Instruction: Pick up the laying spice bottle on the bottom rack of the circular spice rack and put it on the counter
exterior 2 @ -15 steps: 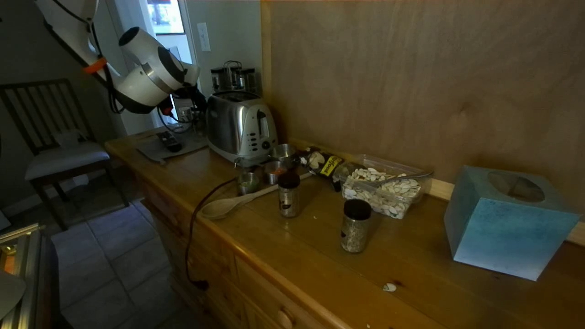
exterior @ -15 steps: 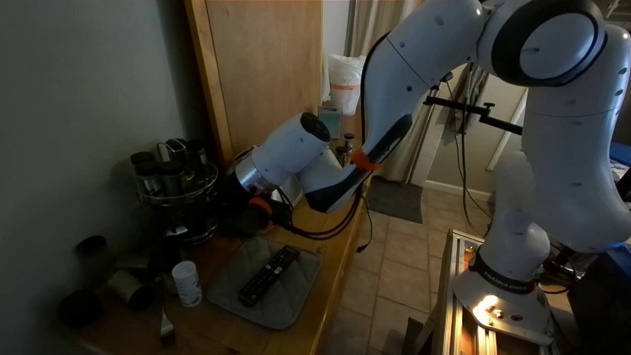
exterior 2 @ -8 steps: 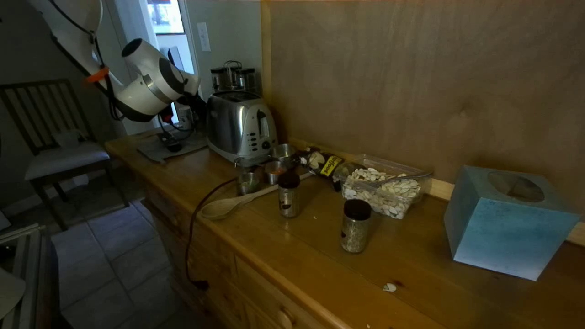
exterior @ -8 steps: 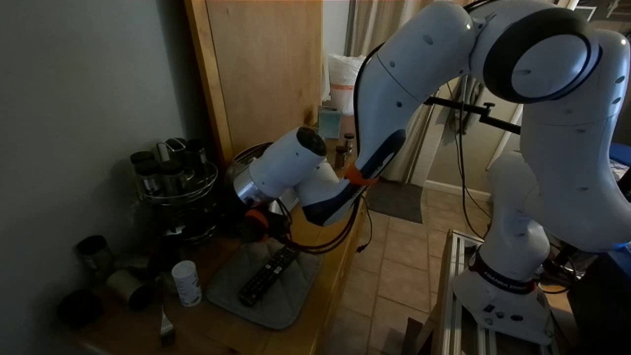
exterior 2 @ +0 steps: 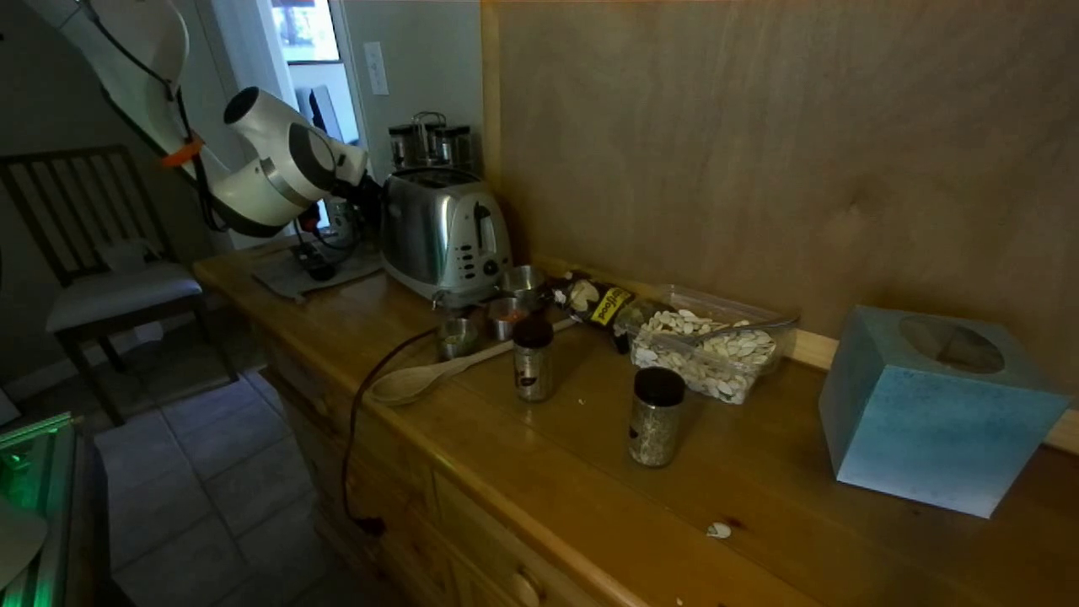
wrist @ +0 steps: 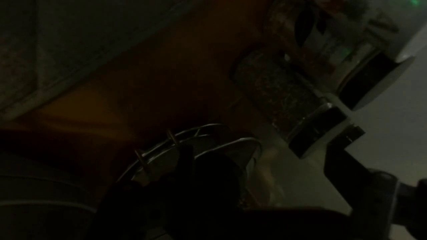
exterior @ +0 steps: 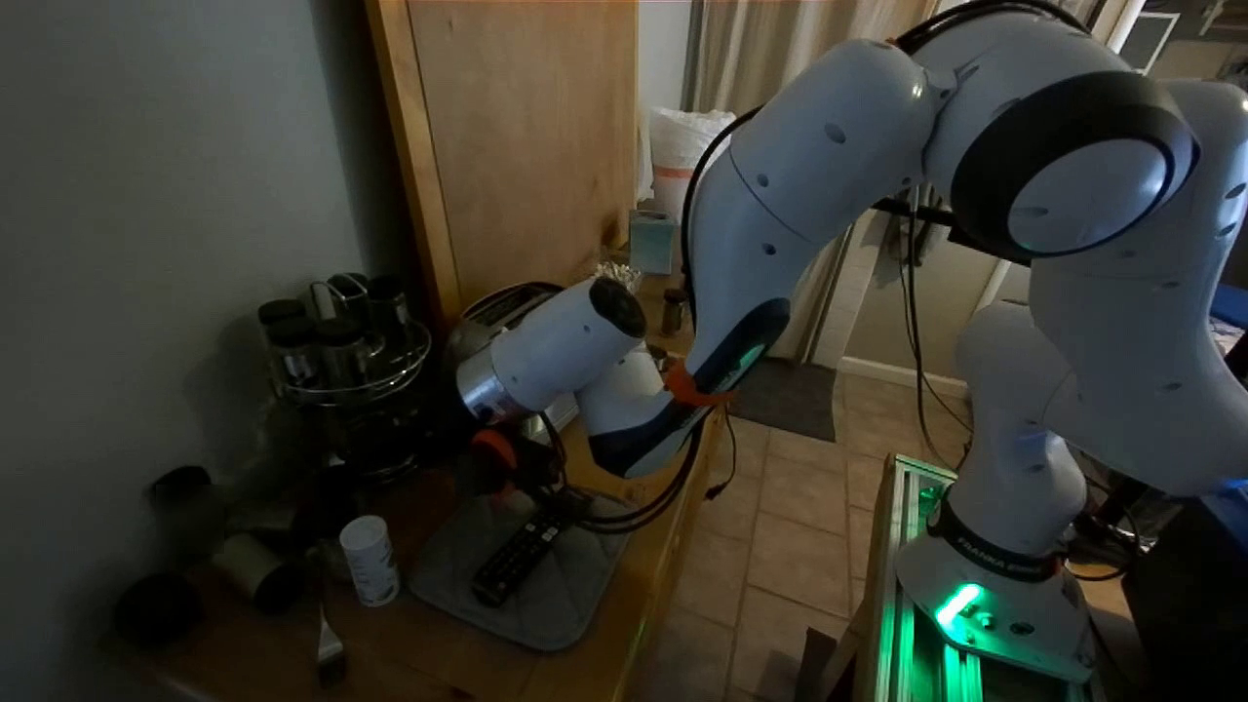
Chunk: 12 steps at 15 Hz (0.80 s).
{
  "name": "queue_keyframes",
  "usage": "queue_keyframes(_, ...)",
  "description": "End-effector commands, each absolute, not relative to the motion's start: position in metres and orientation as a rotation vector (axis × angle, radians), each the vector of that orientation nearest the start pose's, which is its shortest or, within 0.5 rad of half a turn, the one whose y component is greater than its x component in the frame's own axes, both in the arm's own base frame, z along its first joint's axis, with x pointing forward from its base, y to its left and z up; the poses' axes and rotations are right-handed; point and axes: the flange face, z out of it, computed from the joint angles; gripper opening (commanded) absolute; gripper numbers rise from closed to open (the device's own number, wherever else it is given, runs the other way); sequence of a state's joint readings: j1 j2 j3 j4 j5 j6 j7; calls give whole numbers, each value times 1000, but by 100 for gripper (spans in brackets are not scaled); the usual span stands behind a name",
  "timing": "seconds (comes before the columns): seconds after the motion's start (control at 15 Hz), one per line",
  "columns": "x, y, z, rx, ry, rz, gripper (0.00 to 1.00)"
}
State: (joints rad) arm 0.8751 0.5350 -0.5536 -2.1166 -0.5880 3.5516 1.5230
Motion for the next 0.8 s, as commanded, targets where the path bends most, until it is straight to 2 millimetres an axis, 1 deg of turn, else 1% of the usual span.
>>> queue_keyframes(0.0, 544, 282, 275, -2369, 450, -993, 100)
queue_keyframes(0.33, 541, 283, 268, -2315, 481, -1034, 100)
queue_keyframes(0.4, 541, 283, 267, -2304, 483, -1042, 78)
queue_keyframes(0.47, 540, 282, 265, -2301, 495, -1050, 74)
queue_keyframes(0.6, 541, 283, 264, -2272, 514, -1088, 73)
queue_keyframes(0.73, 538, 285, 263, -2243, 519, -1120, 70)
